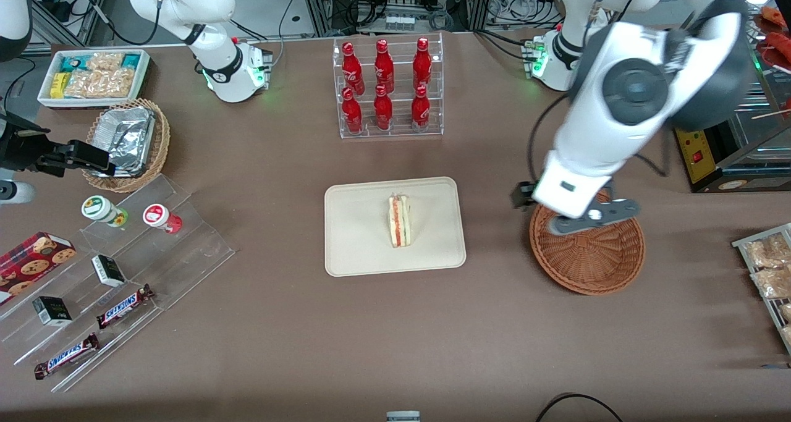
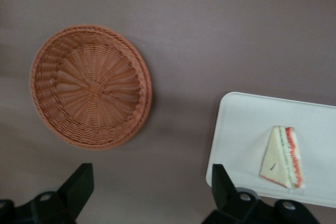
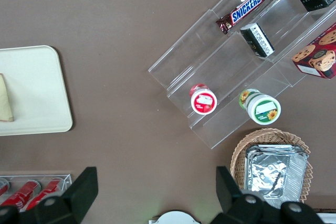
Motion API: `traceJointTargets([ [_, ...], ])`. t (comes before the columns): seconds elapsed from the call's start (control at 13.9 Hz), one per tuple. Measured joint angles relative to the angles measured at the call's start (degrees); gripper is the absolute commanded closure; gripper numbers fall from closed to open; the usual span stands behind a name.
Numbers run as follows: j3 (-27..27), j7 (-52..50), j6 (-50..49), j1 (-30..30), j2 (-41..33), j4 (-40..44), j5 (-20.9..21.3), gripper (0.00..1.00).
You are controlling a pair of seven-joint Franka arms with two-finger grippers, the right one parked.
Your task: Place sandwich from basket to tray
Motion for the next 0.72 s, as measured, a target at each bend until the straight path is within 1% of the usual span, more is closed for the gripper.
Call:
traceJointTargets([
  [0.14,0.01,5.17,-1.47,2.95,-1.91,-0.91,-0.57,0.01],
  [0.36,0.05,15.58,-3.63,8.62,-5.7,-2.97,-1.82,0.01],
  [0.5,0.11,22.16,-3.94,12.19,-9.29,-6.08,-2.21,0.01],
  [0.72,0.18,27.45,-3.93,15.52,-15.48,-12.04,-2.91,0.01],
])
